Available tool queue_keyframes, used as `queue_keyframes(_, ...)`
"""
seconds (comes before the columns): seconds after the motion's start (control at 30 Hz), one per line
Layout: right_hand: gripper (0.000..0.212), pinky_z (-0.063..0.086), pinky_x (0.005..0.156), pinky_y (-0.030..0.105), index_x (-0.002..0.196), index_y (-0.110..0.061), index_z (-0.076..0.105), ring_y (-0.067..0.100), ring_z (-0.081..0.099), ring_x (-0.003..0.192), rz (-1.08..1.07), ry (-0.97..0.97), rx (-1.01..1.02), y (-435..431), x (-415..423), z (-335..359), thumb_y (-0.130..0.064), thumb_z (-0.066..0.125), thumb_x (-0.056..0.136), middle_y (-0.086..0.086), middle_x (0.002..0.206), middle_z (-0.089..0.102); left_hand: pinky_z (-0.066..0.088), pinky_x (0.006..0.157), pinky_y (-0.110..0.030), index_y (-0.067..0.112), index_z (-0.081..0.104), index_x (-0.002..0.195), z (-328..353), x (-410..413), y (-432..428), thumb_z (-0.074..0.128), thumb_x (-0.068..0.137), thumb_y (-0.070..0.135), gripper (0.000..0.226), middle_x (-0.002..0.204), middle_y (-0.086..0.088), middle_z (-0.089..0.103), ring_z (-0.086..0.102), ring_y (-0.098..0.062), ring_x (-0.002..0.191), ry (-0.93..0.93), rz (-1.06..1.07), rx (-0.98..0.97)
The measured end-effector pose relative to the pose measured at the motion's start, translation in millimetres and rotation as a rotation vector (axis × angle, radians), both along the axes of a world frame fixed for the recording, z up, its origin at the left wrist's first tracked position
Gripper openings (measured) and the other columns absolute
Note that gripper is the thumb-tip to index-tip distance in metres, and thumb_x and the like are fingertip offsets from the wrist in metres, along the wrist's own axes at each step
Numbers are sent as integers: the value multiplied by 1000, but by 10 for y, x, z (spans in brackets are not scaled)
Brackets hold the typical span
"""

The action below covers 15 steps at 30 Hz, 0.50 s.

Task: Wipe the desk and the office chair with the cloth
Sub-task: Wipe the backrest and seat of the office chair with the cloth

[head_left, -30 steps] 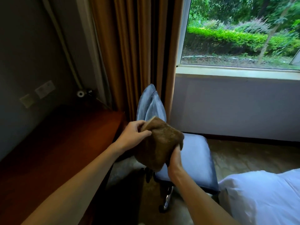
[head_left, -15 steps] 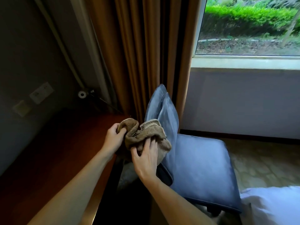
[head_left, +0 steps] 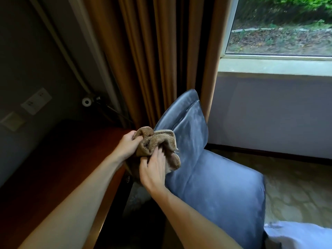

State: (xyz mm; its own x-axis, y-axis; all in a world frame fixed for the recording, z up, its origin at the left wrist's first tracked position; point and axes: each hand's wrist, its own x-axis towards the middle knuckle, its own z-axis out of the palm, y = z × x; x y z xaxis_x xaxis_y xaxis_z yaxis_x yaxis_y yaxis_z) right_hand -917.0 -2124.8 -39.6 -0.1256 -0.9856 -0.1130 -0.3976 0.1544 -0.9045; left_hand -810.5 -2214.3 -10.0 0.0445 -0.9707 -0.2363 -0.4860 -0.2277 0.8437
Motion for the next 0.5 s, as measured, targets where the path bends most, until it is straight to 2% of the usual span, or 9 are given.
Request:
queue_keyframes(0.17, 76, 9, 130, 43, 165, -12, 13, 29, 16, 158, 70, -30, 72, -381, -265, 17, -27, 48, 100, 14, 171, 20, 52, 88, -38, 21, 70, 87, 99, -128, -302, 65, 97, 24, 11, 88, 0, 74, 70, -27, 99, -32, 100, 70)
queue_keyframes(0.27, 79, 19, 128, 45, 164, -14, 16, 27, 26, 155, 71, -93, 59, -507, -333, 24, -26, 52, 95, 13, 166, 30, 54, 92, -43, 24, 70, 84, 190, -211, -354, 63, 82, 44, 21, 87, 3, 74, 69, -26, 97, -150, 157, 26)
queue_keyframes(0.37, 85, 41, 116, 44, 159, -31, 21, 28, 53, 133, -39, -173, 84, -670, -451, 90, -21, 55, 82, 6, 145, 58, 56, 92, -47, 23, 72, 84, 349, -257, -366, 59, 74, 49, 31, 87, 2, 75, 69, -24, 93, -171, 193, -6)
queue_keyframes(0.43, 74, 43, 108, 41, 142, -45, 41, 24, 61, 113, -182, -266, 121, -784, -595, 150, -12, 55, 77, -9, 121, 68, 57, 89, -46, 19, 74, 86, 442, -267, -388, 63, 76, 47, 32, 85, -1, 76, 72, -23, 91, -157, 177, -38)
queue_keyframes(0.47, 61, 44, 104, 39, 126, -45, 52, 19, 61, 105, -264, -336, 128, -853, -675, 171, -10, 54, 76, -17, 109, 67, 58, 86, -44, 17, 75, 88, 504, -274, -404, 67, 80, 44, 29, 85, -1, 77, 73, -23, 90, -129, 154, -46)
queue_keyframes(0.5, 46, 46, 97, 37, 110, -41, 59, 16, 62, 100, -342, -410, 140, -932, -778, 191, -9, 53, 77, -19, 98, 68, 61, 83, -41, 17, 76, 92, 568, -304, -436, 71, 87, 38, 23, 89, -1, 79, 75, -21, 91, -82, 121, -45)
